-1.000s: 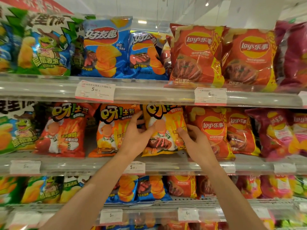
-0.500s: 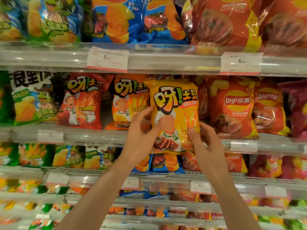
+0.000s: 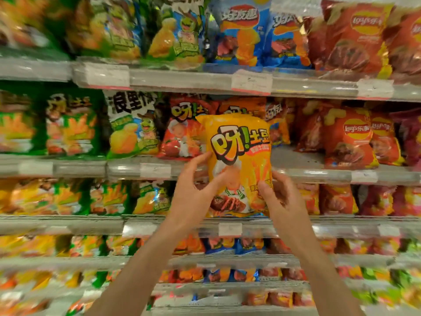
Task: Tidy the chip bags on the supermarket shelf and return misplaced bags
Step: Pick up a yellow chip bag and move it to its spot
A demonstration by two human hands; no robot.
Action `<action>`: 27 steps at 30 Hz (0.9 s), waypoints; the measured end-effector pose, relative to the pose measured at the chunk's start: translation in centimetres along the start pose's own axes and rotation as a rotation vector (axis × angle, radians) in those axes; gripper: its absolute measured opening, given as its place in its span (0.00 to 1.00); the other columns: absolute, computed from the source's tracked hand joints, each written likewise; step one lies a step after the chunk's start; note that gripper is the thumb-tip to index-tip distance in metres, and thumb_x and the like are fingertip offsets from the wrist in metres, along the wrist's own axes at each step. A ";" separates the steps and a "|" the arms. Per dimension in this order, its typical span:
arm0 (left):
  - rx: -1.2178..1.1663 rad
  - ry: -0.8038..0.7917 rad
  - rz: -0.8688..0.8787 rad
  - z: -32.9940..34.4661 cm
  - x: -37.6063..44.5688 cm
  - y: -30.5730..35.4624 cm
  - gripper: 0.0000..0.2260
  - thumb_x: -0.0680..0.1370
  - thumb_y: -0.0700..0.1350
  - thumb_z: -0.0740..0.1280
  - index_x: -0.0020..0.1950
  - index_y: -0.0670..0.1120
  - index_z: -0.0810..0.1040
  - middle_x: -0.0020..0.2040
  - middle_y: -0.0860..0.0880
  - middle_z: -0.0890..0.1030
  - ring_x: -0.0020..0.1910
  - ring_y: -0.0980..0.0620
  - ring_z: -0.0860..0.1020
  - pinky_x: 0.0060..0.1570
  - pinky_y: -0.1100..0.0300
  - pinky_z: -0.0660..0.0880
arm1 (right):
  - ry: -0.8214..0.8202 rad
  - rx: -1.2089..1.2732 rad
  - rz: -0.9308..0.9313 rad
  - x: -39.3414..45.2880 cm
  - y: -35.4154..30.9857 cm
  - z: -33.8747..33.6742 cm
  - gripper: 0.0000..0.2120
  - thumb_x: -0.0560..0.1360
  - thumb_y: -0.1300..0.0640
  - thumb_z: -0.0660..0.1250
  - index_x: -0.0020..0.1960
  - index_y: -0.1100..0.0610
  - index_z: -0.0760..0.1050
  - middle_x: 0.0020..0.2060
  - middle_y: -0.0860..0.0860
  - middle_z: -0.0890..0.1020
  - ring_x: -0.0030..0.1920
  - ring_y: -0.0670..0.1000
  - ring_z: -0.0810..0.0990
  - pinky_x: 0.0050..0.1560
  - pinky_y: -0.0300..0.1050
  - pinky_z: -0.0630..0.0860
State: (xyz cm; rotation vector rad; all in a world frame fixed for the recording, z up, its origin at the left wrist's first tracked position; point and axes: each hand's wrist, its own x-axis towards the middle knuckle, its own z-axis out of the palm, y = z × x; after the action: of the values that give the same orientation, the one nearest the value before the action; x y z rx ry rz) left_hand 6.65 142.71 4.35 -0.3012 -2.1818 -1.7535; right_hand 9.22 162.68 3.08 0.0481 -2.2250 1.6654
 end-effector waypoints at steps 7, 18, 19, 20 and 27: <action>0.051 0.066 -0.063 -17.9 -4.7 -2.0 0.35 0.67 0.72 0.70 0.71 0.63 0.70 0.67 0.61 0.74 0.63 0.63 0.75 0.58 0.61 0.77 | -0.181 -0.004 0.037 -6.2 -5.2 15.0 0.20 0.78 0.41 0.66 0.68 0.44 0.69 0.55 0.42 0.82 0.49 0.35 0.82 0.45 0.32 0.78; 0.054 0.309 -0.114 -38.4 -5.9 -6.3 0.22 0.76 0.52 0.73 0.69 0.59 0.73 0.66 0.60 0.74 0.63 0.61 0.74 0.46 0.70 0.77 | -0.437 -0.018 -0.035 -6.5 -11.7 35.5 0.22 0.76 0.36 0.66 0.67 0.41 0.69 0.54 0.32 0.79 0.51 0.30 0.78 0.49 0.31 0.75; 0.049 0.322 -0.119 -40.0 -5.6 -6.8 0.22 0.76 0.52 0.73 0.69 0.59 0.73 0.66 0.60 0.74 0.63 0.60 0.75 0.47 0.70 0.78 | -0.449 -0.016 -0.048 -6.2 -11.9 37.1 0.25 0.75 0.35 0.66 0.69 0.42 0.71 0.56 0.34 0.80 0.54 0.33 0.79 0.54 0.37 0.77; 0.055 0.335 -0.123 -41.5 -5.4 -7.2 0.22 0.76 0.51 0.73 0.69 0.59 0.73 0.66 0.59 0.75 0.63 0.59 0.75 0.47 0.70 0.78 | -0.463 -0.009 -0.060 -5.9 -12.2 38.8 0.28 0.74 0.33 0.66 0.70 0.43 0.71 0.57 0.36 0.81 0.56 0.36 0.80 0.58 0.42 0.78; 0.139 0.439 -0.114 -52.2 -1.6 -8.9 0.23 0.74 0.54 0.75 0.68 0.58 0.73 0.66 0.56 0.75 0.62 0.58 0.75 0.53 0.65 0.75 | -0.535 0.059 -0.087 -3.2 -15.5 50.6 0.29 0.74 0.34 0.67 0.71 0.43 0.70 0.65 0.41 0.77 0.66 0.46 0.75 0.66 0.48 0.72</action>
State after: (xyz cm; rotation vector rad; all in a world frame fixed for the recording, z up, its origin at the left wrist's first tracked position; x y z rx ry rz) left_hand 11.11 89.96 5.73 0.2274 -2.0104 -1.5340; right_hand 2.54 110.06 4.26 0.6675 -2.4913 1.8287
